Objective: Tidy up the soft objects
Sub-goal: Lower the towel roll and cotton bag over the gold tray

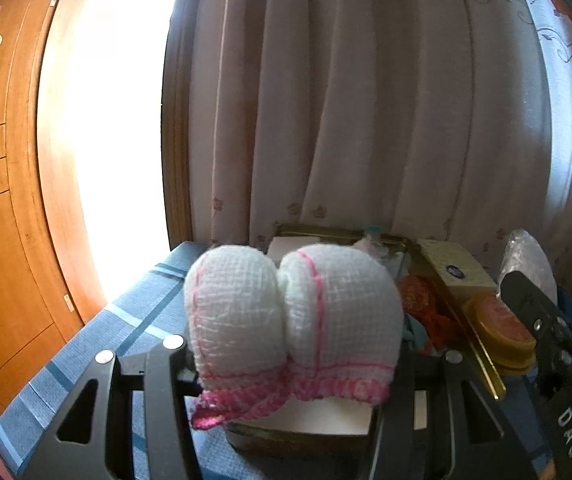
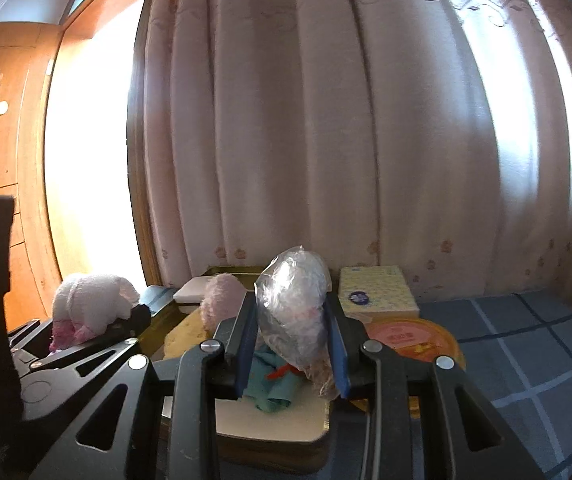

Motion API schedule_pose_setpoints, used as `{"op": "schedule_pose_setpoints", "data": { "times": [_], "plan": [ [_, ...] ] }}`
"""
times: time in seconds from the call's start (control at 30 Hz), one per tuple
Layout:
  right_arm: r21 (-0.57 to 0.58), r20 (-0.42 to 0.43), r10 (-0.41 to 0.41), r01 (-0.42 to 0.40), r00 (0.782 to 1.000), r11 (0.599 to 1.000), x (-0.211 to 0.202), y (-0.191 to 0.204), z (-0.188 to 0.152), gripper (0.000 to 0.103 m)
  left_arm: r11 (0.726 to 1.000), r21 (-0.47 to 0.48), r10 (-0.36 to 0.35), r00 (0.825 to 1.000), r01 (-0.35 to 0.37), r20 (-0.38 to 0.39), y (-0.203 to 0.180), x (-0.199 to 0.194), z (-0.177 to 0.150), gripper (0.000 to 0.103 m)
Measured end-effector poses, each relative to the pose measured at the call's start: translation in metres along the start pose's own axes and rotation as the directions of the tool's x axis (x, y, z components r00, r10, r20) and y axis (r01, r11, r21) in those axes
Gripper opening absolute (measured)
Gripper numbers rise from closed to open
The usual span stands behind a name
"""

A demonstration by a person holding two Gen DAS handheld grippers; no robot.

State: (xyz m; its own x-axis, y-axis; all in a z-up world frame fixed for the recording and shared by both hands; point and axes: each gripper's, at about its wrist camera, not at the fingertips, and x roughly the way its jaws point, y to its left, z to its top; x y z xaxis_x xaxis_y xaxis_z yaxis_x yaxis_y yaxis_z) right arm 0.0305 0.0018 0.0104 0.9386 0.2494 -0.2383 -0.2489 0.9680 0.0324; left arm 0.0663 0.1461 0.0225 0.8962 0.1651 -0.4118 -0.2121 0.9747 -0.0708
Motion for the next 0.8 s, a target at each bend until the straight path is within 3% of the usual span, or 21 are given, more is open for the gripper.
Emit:
{"op": "schedule_pose_setpoints", "data": {
  "times": [0.8],
  "plan": [
    [-0.009,-0.008,-0.009,0.009,1.0,1.0,0.011,0.009,0.001,0.035,0.999,0.041,0.019,1.0,-0.019,-0.01,-0.012,-0.009,0.005,0.049]
  ]
}}
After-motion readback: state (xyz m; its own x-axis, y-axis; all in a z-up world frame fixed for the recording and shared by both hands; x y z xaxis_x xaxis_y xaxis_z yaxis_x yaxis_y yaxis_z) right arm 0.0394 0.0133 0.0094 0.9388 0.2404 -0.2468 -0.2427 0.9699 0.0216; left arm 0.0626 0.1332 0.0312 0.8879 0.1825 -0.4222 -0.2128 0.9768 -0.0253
